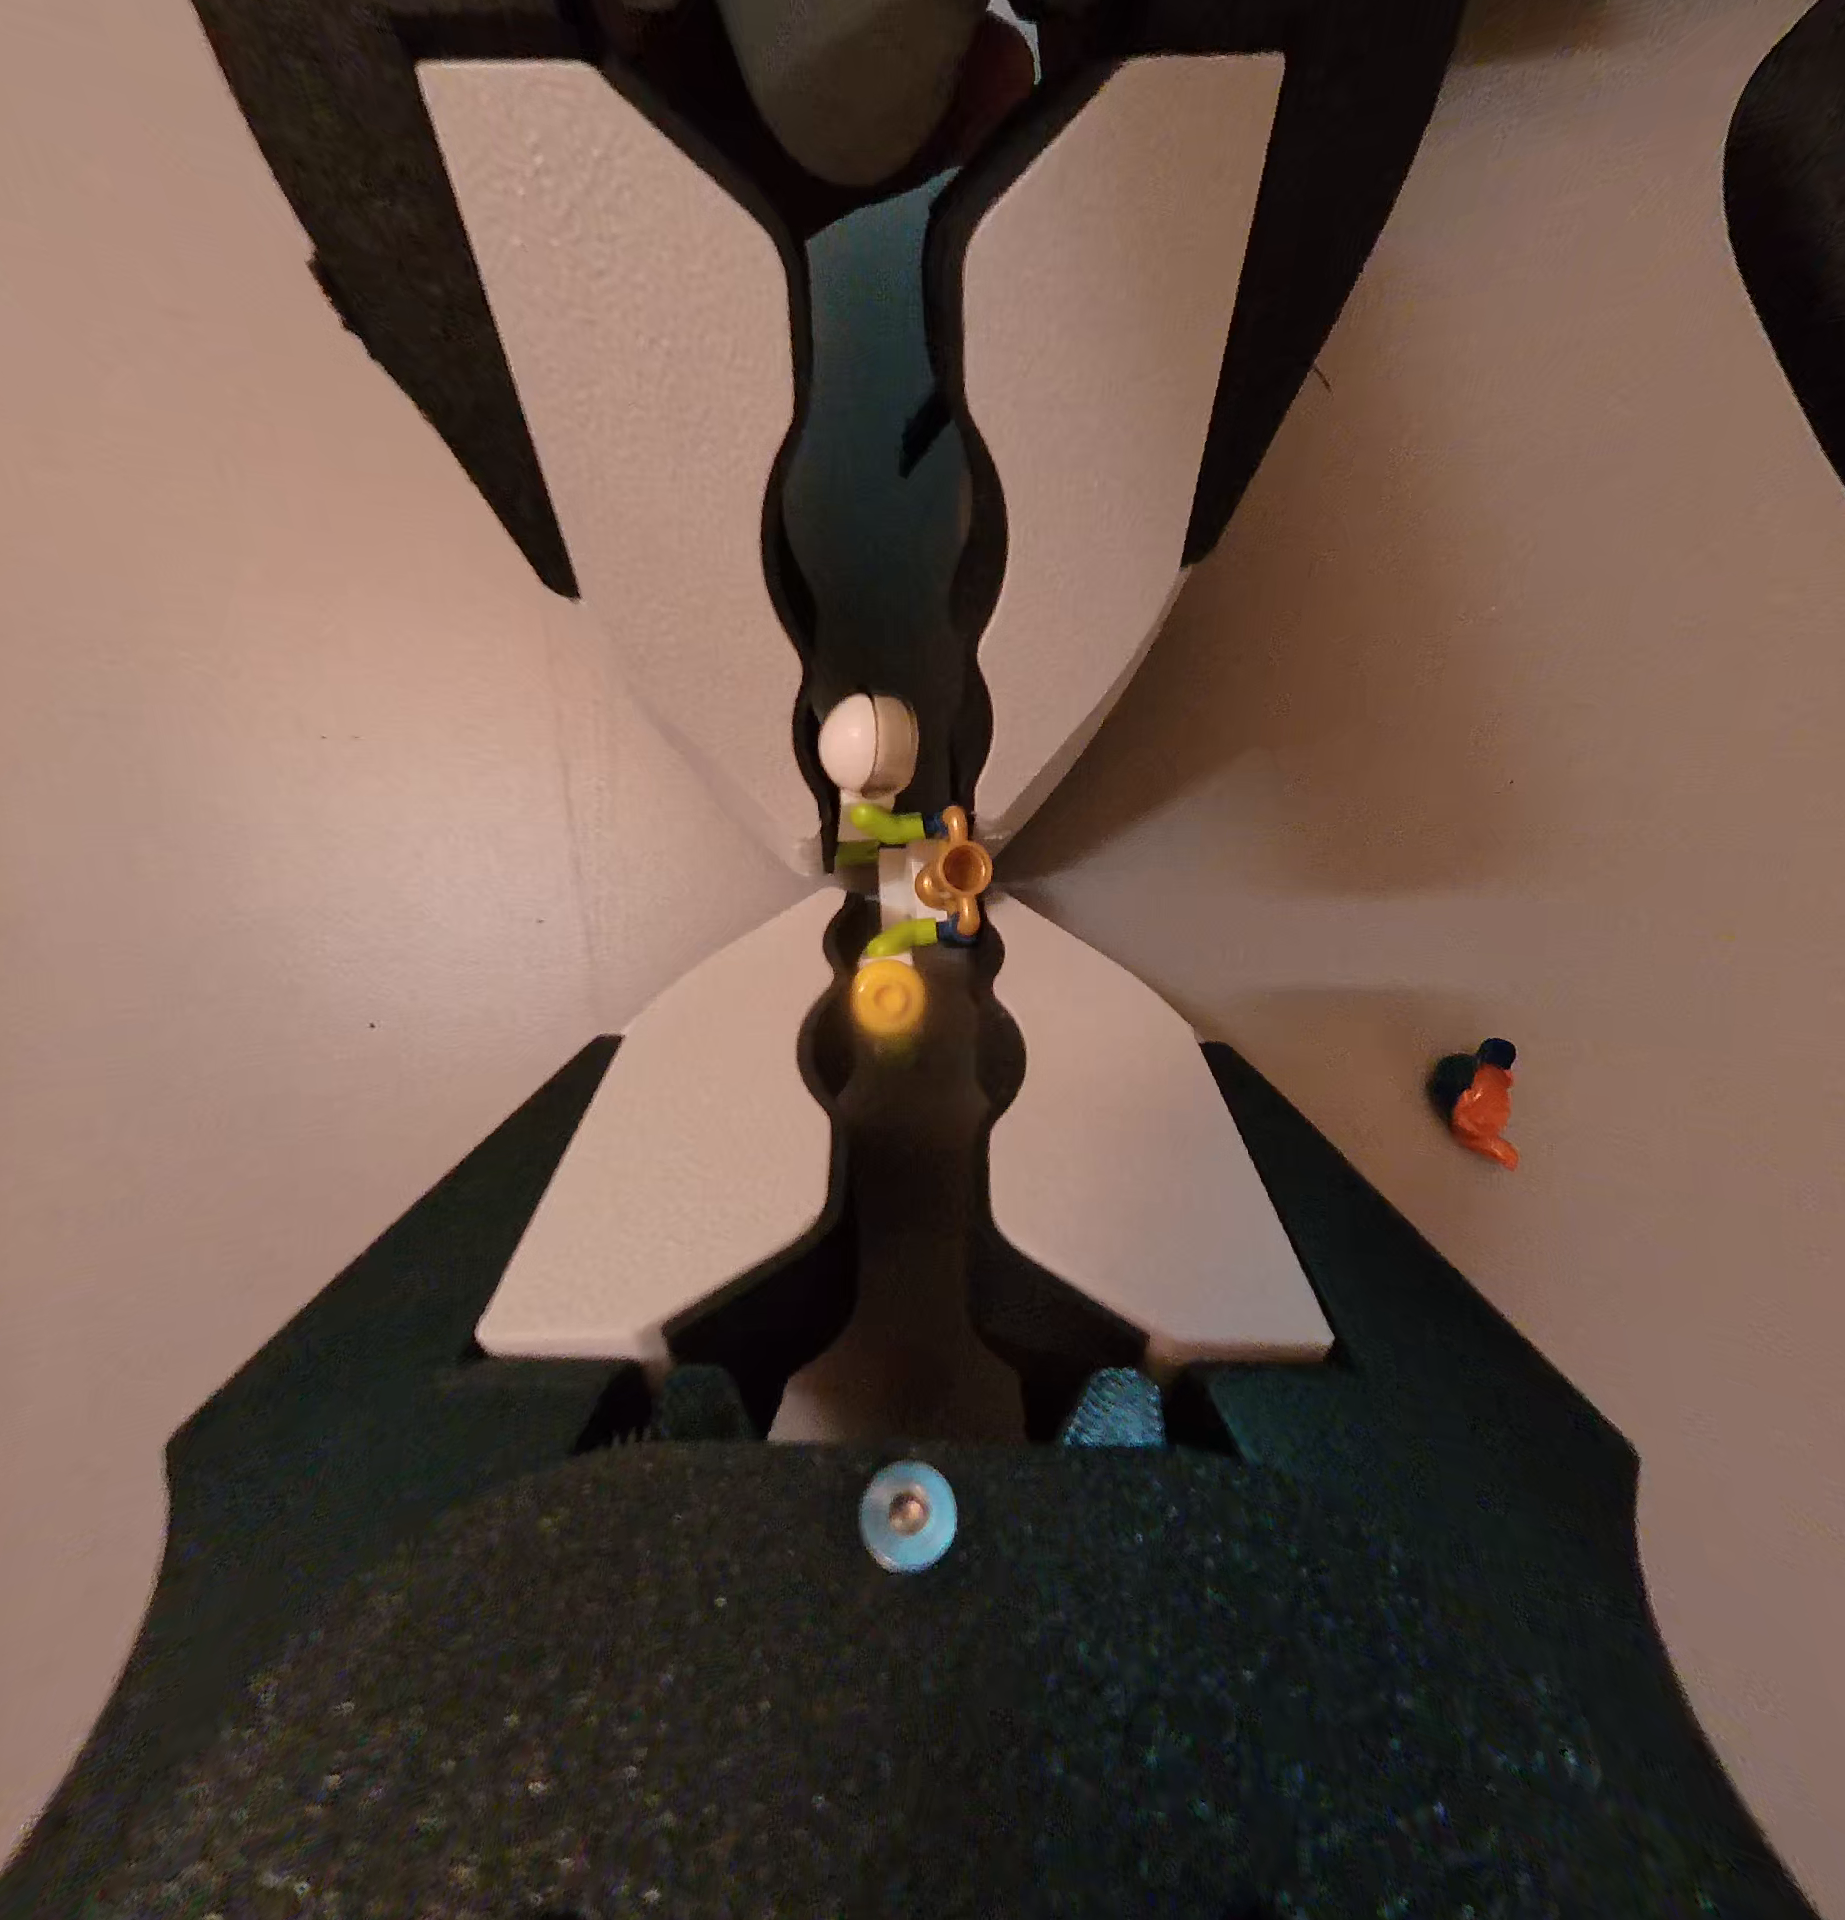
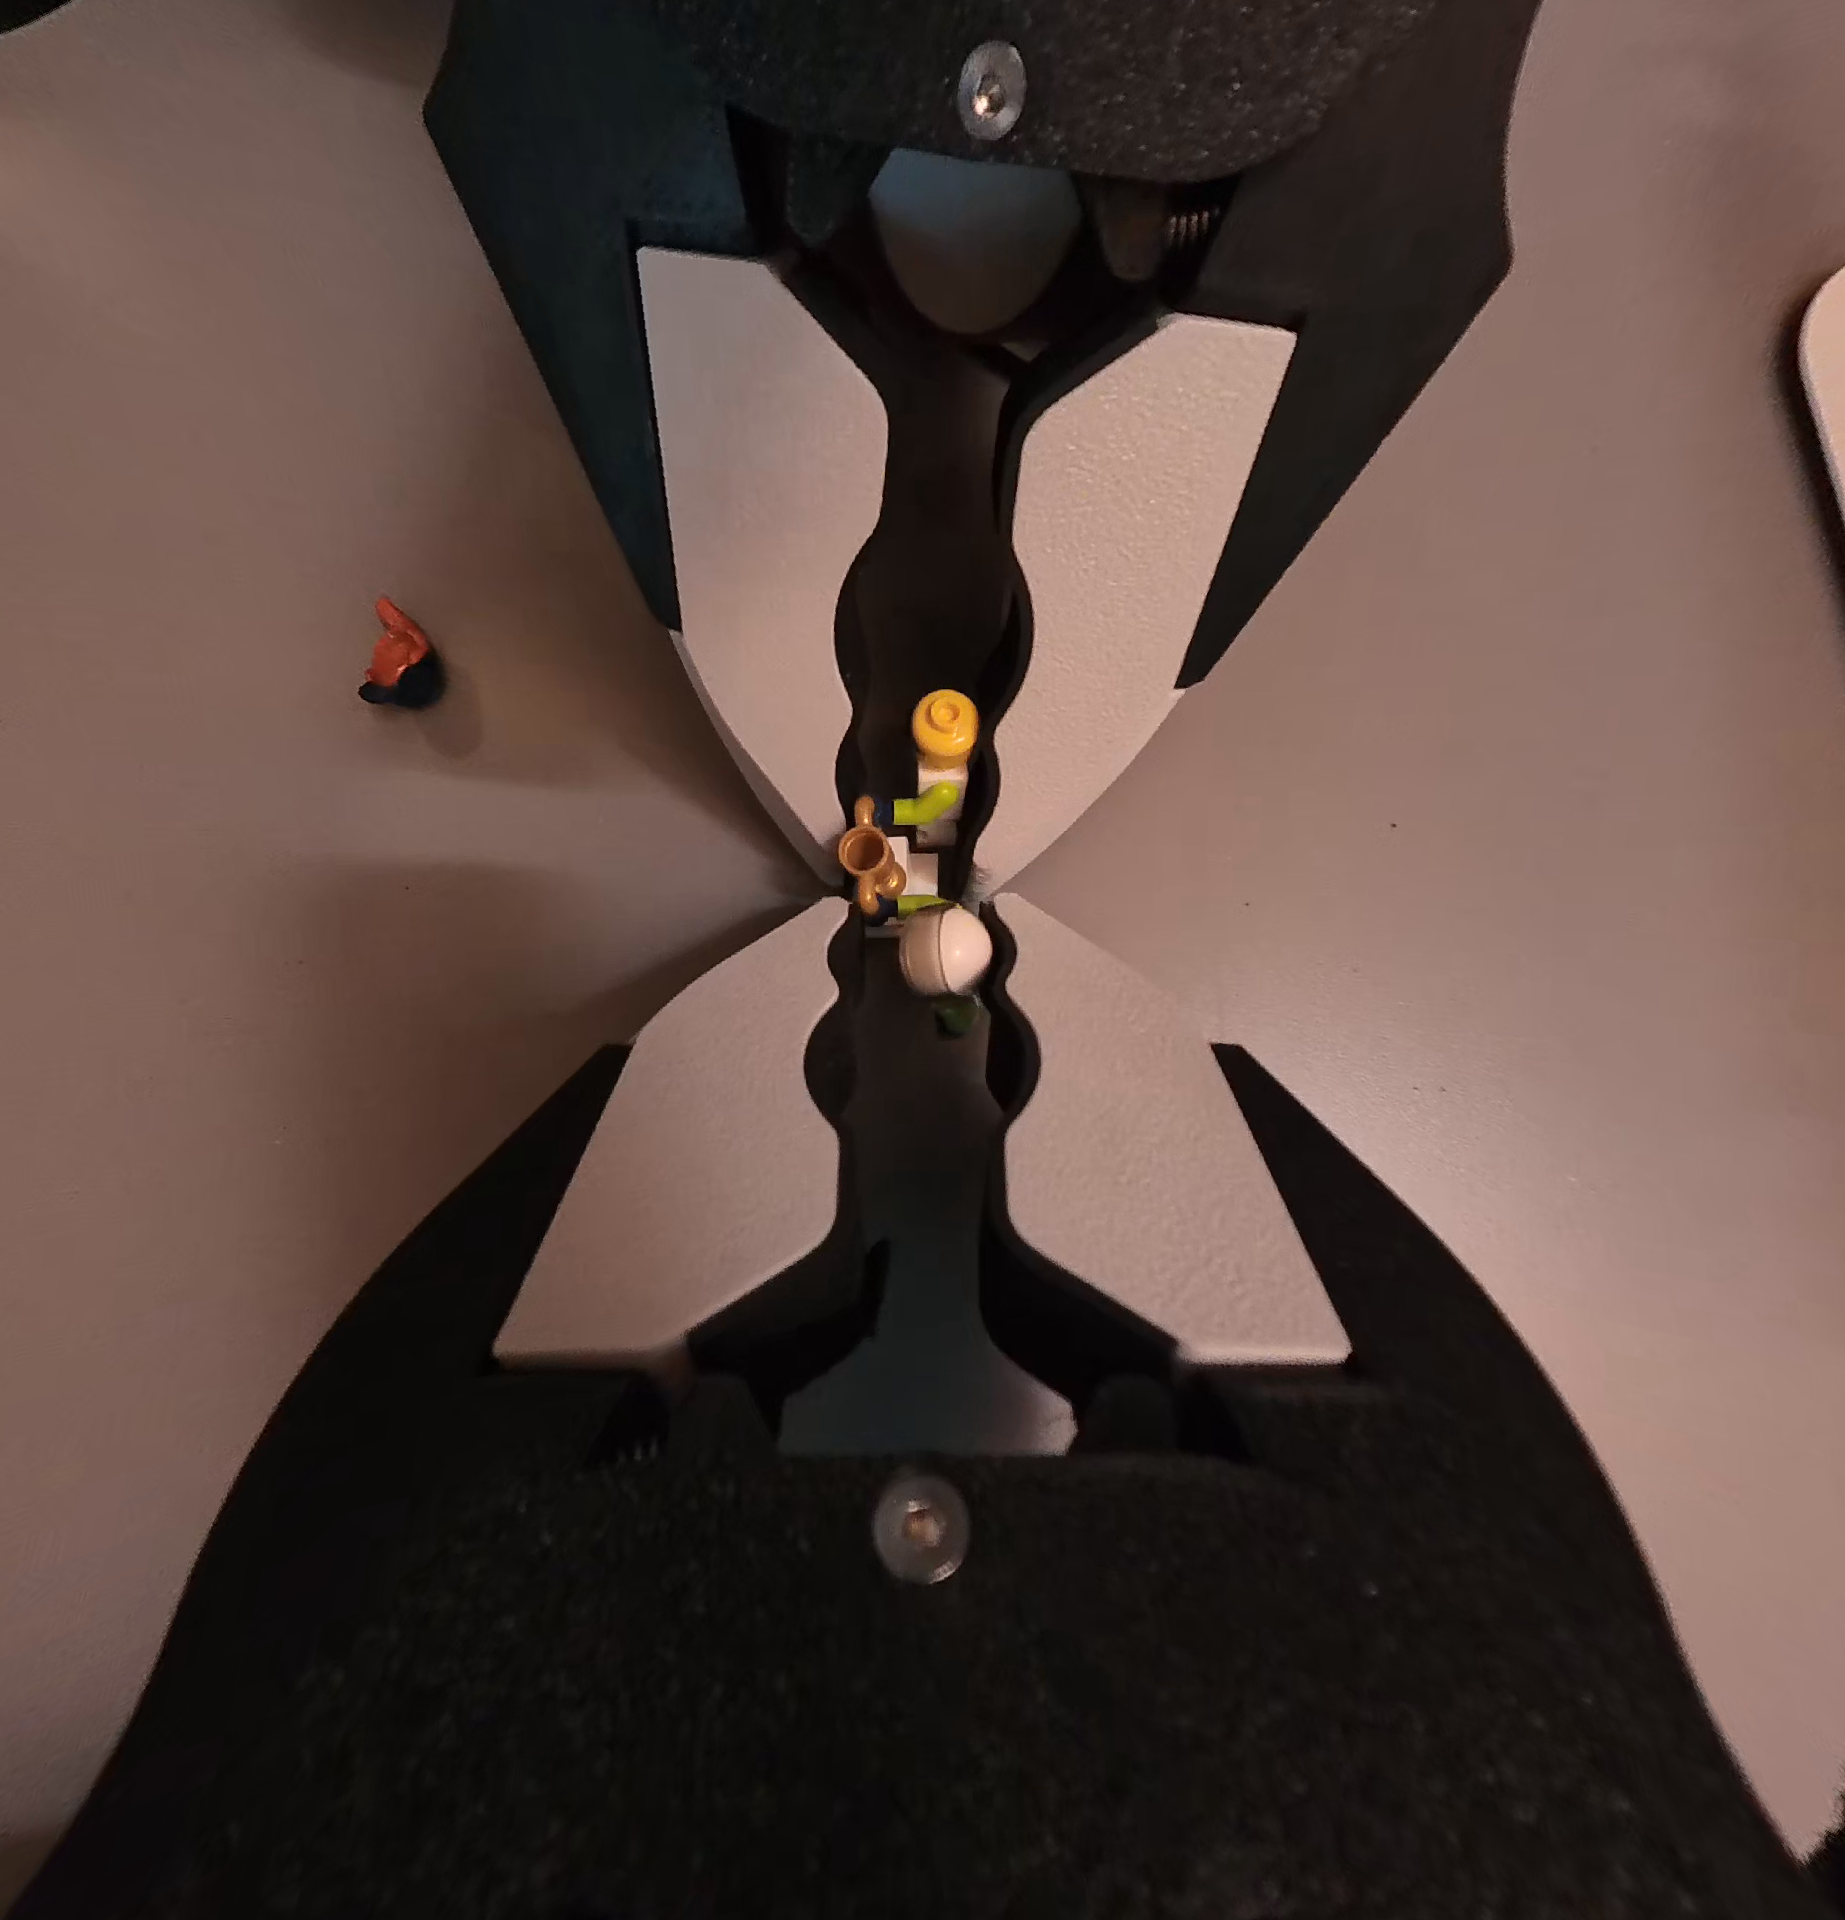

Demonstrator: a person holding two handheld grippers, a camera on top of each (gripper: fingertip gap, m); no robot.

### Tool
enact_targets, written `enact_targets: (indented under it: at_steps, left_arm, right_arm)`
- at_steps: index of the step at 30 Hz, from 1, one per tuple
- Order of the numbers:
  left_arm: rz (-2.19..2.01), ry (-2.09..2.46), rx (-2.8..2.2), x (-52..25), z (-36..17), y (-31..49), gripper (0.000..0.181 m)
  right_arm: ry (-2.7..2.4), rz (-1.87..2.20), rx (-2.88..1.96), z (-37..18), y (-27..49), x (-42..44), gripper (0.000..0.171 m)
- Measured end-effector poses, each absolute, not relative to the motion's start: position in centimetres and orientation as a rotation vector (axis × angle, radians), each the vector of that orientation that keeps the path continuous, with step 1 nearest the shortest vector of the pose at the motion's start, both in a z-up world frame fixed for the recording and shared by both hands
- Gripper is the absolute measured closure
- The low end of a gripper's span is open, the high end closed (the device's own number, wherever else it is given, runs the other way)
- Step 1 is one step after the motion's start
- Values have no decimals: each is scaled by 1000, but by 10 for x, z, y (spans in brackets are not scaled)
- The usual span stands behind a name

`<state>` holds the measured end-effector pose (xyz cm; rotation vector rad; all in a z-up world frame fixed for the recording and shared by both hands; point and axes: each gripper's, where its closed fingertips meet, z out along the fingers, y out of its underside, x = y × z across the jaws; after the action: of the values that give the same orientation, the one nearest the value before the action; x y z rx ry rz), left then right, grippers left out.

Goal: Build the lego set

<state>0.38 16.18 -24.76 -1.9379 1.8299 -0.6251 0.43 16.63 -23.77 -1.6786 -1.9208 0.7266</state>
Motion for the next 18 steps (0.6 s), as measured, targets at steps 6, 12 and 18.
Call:
enact_targets:
  at_steps: [6, 12, 18]
  left_arm:
    - [-627, 1816, -1947, 2, -247, 163, 152]
    - [-636, 1787, -1956, -3, -244, 162, 153]
    - [-611, 1755, -1962, -7, -242, 165, 154]
  right_arm:
    - [-1923, 733, -1680, -235, 166, 7, 143]
    - [-1933, 709, -1688, -234, 168, 13, 142]
    - [-1926, 672, -1709, -233, 173, 18, 142]
